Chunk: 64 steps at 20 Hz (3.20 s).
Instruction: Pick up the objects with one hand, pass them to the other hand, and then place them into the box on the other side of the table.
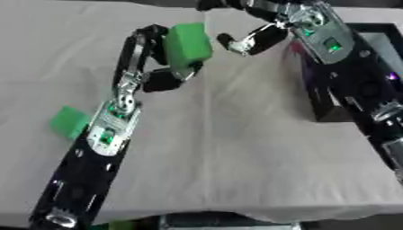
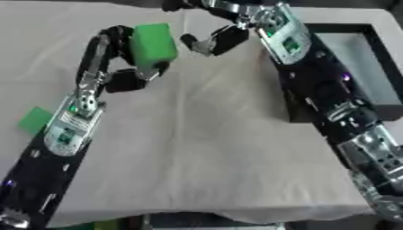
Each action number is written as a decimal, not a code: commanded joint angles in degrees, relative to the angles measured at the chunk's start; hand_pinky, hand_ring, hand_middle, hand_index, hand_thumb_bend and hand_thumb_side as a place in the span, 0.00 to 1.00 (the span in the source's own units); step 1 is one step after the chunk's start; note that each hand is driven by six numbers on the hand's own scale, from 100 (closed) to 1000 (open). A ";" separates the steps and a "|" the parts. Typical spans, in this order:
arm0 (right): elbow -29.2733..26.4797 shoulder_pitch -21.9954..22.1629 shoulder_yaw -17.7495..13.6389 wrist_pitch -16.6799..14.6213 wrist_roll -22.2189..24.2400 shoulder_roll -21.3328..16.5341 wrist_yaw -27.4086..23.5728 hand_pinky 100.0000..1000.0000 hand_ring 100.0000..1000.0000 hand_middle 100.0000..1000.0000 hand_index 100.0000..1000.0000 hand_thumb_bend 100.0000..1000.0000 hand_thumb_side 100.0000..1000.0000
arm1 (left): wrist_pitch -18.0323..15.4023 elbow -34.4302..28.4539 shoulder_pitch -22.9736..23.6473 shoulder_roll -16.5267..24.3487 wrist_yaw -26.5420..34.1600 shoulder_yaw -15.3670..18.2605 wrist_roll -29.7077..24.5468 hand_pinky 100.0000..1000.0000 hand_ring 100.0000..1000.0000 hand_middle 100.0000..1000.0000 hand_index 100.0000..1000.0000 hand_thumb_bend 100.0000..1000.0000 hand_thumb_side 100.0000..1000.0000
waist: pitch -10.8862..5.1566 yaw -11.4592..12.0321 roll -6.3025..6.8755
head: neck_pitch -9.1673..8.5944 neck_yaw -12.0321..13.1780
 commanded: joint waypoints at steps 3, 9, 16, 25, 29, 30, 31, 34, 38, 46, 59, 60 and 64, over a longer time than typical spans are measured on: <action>0.06 -1.25 -0.45 -14.49 13.45 -0.14 1.63 1.00 0.97 0.91 0.97 0.00 0.19 | -0.54 -0.38 -1.22 -1.00 0.63 -0.29 0.65 0.35 0.23 0.22 0.36 0.00 0.03 | -0.63 0.04 -0.14 | -1.24 -0.10; -0.40 -1.44 -0.19 -13.11 14.74 -0.18 0.23 1.00 0.97 0.91 0.98 0.00 0.20 | -0.33 0.03 -1.26 -1.44 0.69 0.21 2.32 0.33 0.22 0.20 0.37 0.00 0.02 | -0.33 0.08 -0.07 | -2.16 0.41; -3.45 -1.81 0.61 -8.65 15.85 -1.21 -3.70 1.00 0.97 0.91 0.97 0.00 0.26 | 1.27 0.94 -1.22 -1.35 -0.01 0.69 4.79 0.33 0.21 0.20 0.37 0.00 0.02 | -0.36 0.00 0.06 | -2.46 0.94; -5.81 -1.67 1.56 -4.07 17.55 -1.56 -6.44 1.00 0.97 0.92 0.97 0.00 0.26 | 2.16 1.39 -1.28 -1.66 -0.35 0.90 5.80 0.32 0.21 0.19 0.37 0.00 0.02 | -0.29 -0.06 -0.03 | -2.31 0.81; -6.78 -1.55 1.75 -3.19 17.56 -1.85 -7.09 1.00 0.98 0.92 0.98 0.00 0.27 | 2.26 1.38 -1.35 -1.73 -0.61 0.89 6.09 0.32 0.21 0.19 0.36 0.00 0.01 | -0.24 -0.15 -0.05 | -2.16 0.86; -6.92 -1.50 1.82 -3.25 17.56 -1.87 -6.89 1.00 0.98 0.92 0.98 0.00 0.28 | 2.26 1.35 -1.37 -1.75 -0.64 0.87 6.12 0.32 0.21 0.19 0.36 0.00 0.01 | -0.22 -0.16 -0.05 | -2.11 0.85; -7.05 -1.43 1.96 -3.60 17.56 -1.84 -6.54 1.00 0.97 0.92 0.98 0.00 0.28 | 2.25 1.30 -1.38 -1.79 -0.63 0.83 6.12 0.32 0.20 0.19 0.36 0.00 0.01 | -0.19 -0.15 -0.06 | -2.05 0.82; -7.07 -1.28 1.96 -5.75 17.56 -1.76 -5.17 1.00 0.97 0.92 0.98 0.00 0.27 | 2.19 1.11 -1.37 -1.88 -0.45 0.68 6.09 0.31 0.20 0.18 0.36 0.00 0.01 | -0.15 -0.11 -0.09 | -1.88 0.78; -6.71 -1.10 1.52 -10.03 17.56 -1.70 -3.73 1.00 0.98 0.93 1.00 0.00 0.22 | 2.15 0.79 -1.37 -2.02 -0.05 0.44 5.86 0.31 0.20 0.18 0.36 0.00 0.01 | -0.17 -0.03 -0.24 | -1.86 0.75; -5.65 -0.94 1.25 -14.44 17.56 -1.52 -1.57 1.00 0.98 0.93 1.00 0.10 0.26 | 1.90 0.00 -1.25 -2.32 1.26 0.12 6.15 0.30 0.19 0.17 0.35 0.00 0.00 | -0.17 0.12 -0.52 | -1.69 0.73; -4.91 -0.50 1.75 -17.34 17.56 -1.43 0.25 1.00 0.98 0.94 1.00 0.11 0.32 | 0.72 -0.03 -1.30 -2.55 2.18 -0.34 6.61 0.29 0.18 0.16 0.34 0.00 0.02 | 0.00 -0.20 -0.90 | -1.47 0.75; -4.89 -0.48 1.78 -17.53 17.56 -1.44 0.35 1.00 0.98 0.94 1.00 0.11 0.32 | 0.63 -0.01 -1.31 -2.57 2.20 -0.36 6.58 0.29 0.18 0.16 0.34 0.00 0.02 | 0.02 -0.21 -0.91 | -1.47 0.76; -4.79 -0.37 1.89 -18.04 17.56 -1.52 0.62 1.00 0.99 0.94 1.00 0.11 0.35 | 0.11 0.07 -1.37 -2.58 2.48 -0.50 6.29 0.29 0.18 0.16 0.34 0.00 0.02 | 0.08 -0.25 -0.96 | -1.55 0.82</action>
